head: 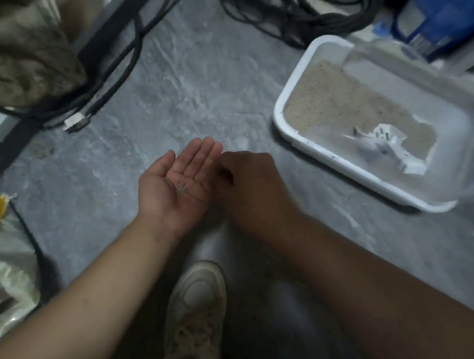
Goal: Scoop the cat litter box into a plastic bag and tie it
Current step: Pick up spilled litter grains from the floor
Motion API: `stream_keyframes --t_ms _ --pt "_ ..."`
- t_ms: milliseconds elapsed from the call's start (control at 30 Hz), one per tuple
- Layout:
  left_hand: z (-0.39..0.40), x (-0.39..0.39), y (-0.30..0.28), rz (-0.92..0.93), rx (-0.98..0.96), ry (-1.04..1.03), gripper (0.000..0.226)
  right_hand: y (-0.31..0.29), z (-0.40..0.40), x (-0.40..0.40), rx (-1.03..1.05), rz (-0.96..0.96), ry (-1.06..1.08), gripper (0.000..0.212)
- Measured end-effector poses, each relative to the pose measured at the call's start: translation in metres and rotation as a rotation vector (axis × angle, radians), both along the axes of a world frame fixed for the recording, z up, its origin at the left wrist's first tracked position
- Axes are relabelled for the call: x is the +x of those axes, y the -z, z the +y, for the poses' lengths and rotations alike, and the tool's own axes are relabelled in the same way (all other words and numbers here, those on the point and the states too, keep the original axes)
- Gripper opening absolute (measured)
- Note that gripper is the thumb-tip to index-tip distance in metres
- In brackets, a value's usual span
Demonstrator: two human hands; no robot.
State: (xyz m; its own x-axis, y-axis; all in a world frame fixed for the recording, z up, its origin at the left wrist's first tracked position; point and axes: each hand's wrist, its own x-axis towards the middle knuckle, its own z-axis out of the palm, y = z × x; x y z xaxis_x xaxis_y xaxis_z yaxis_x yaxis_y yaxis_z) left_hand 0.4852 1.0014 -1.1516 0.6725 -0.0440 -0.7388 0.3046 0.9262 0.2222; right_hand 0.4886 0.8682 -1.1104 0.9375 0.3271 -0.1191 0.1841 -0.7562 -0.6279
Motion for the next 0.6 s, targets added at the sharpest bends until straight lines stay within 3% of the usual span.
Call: stream_keyframes --t_ms 167,300,600 --pt "-0.013 0.014 -0.098 0.008 0.033 0.117 0.054 -0.087 -0.017 0.010 0.130 0.057 0.119 0.025" --pt "-0.009 0.015 -0.211 0.020 0.031 0.061 0.053 -0.187 -0.008 0.019 0.198 0.051 0.122 0.014" --pt "-0.003 0.008 -0.509 0.052 -0.039 -0.012 0.046 -0.485 0.007 0.021 0.196 0.121 0.125 0.009"
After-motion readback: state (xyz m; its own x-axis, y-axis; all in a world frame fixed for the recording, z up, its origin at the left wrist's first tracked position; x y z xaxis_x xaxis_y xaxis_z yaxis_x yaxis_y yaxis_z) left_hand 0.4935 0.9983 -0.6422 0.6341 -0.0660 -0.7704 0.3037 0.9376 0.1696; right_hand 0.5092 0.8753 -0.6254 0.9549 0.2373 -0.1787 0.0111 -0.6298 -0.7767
